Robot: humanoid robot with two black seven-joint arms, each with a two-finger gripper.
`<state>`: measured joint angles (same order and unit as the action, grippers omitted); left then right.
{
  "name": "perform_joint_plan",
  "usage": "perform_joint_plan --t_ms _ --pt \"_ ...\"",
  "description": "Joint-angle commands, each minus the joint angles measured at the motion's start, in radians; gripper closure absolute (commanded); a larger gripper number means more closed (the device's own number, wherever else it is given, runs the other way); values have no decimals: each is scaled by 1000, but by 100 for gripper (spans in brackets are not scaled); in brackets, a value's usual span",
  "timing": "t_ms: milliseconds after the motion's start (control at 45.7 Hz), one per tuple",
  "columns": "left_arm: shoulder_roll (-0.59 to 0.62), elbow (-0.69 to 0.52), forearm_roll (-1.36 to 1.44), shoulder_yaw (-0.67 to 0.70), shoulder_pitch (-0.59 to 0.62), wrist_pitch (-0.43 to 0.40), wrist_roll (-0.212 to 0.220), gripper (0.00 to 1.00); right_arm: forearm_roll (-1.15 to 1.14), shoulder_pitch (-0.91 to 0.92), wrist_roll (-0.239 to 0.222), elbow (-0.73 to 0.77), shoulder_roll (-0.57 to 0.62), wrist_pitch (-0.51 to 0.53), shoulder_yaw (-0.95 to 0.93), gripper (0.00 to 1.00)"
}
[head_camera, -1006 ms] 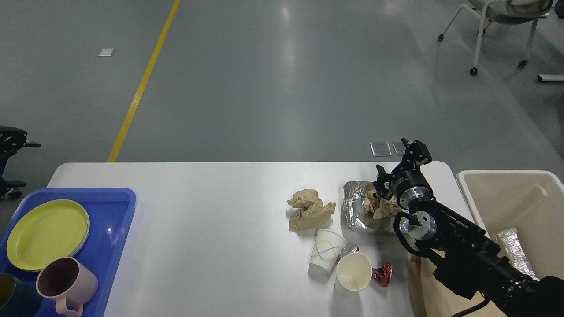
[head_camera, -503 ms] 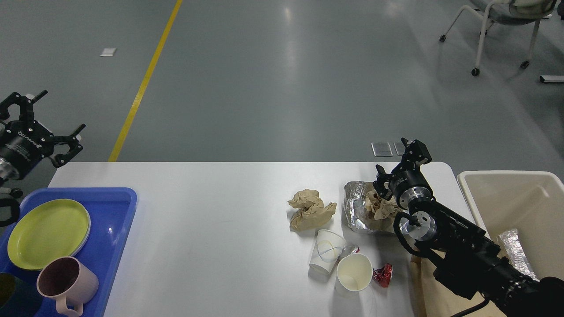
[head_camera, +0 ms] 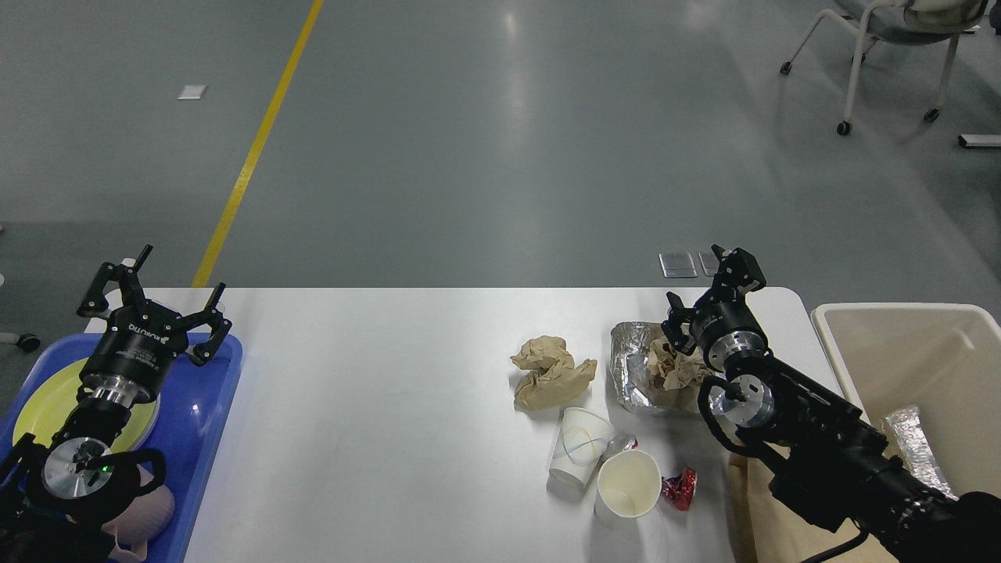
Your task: Tidy desktop
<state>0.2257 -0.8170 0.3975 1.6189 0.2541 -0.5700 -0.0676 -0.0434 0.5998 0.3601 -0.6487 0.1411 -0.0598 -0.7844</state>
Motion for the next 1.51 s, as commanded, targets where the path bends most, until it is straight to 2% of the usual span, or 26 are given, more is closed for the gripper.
perform_joint_plan --t_ms 0,568,853,1115,1399,1487 --pt "-25 -30 63 65 -26 2 5 4 0 0 0 0 0 0 -1 0" --pt "-46 -28 47 67 -19 -10 3 4 -1 0 0 0 0 0 -1 0" --pt "-48 -28 -103 65 -10 -5 0 4 0 0 -1 0 0 0 -1 0" --pt "-52 -30 -104 23 -1 -5 5 4 0 0 -1 0 0 0 -1 0" --pt "-54 -14 -106 -36 -45 -13 -15 4 0 0 0 1 0 0 1 0" --pt "-57 -14 -108 -36 -49 -14 -56 4 -1 0 -1 1 0 0 1 0"
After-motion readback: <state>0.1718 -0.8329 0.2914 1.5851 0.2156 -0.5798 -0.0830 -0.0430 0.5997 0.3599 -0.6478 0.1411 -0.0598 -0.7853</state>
